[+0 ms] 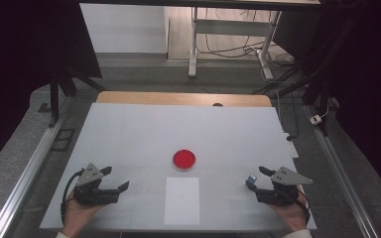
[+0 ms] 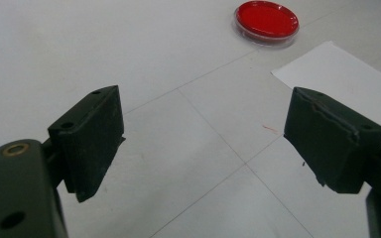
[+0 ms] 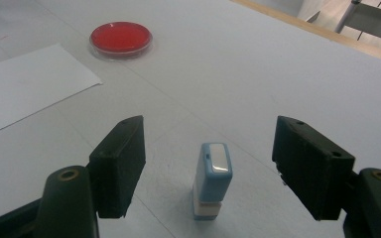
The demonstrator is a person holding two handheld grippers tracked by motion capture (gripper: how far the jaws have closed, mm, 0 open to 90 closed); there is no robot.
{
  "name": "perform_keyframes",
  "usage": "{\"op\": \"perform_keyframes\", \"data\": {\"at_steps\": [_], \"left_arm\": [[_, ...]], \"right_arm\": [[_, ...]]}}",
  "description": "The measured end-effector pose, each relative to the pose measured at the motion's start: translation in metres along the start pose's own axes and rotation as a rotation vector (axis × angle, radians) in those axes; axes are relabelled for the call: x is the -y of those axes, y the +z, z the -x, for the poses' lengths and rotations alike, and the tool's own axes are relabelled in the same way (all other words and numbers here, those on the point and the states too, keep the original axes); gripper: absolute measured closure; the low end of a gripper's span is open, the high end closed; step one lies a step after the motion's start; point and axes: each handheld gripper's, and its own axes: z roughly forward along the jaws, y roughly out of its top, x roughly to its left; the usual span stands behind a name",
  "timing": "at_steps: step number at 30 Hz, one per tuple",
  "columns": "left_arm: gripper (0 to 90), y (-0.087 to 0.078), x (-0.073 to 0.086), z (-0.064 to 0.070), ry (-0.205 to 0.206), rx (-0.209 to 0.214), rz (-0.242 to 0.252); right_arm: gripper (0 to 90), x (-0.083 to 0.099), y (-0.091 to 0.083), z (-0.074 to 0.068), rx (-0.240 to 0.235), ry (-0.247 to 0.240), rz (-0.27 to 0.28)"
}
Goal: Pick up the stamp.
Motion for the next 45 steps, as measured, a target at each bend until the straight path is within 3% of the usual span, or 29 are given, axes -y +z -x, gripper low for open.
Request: {"op": "perform_keyframes", "data": {"at_steps": [6, 16, 21, 25, 26, 45], "left_arm": [[16.0, 0.000, 0.001, 0.000, 0.000, -0.001, -0.003], [16.6, 0.000, 0.001, 0.000, -0.005, 0.000, 0.000], [16.8, 0.002, 0.002, 0.000, -0.001, 0.008, -0.008], [17.0, 0.002, 0.002, 0.001, 0.004, 0.013, -0.012], [17.2, 0.002, 0.003, 0.001, 0.005, 0.012, -0.013], [17.5, 0.008, 0.005, 0.001, 0.015, 0.006, -0.033]], "right_arm": [[30.2, -0.008, -0.001, -0.002, 0.007, -0.003, -0.017], [31.0, -0.042, 0.002, -0.001, -0.015, -0.009, -0.111], [31.1, -0.052, 0.008, -0.001, 0.000, -0.003, -0.153], [31.2, -0.049, 0.010, -0.001, -0.005, 0.026, -0.153], [31.4, -0.045, 0.009, -0.001, 0.008, 0.019, -0.184], [36.3, -0.024, 0.020, 0.013, -0.006, 0.076, -0.302]]}}
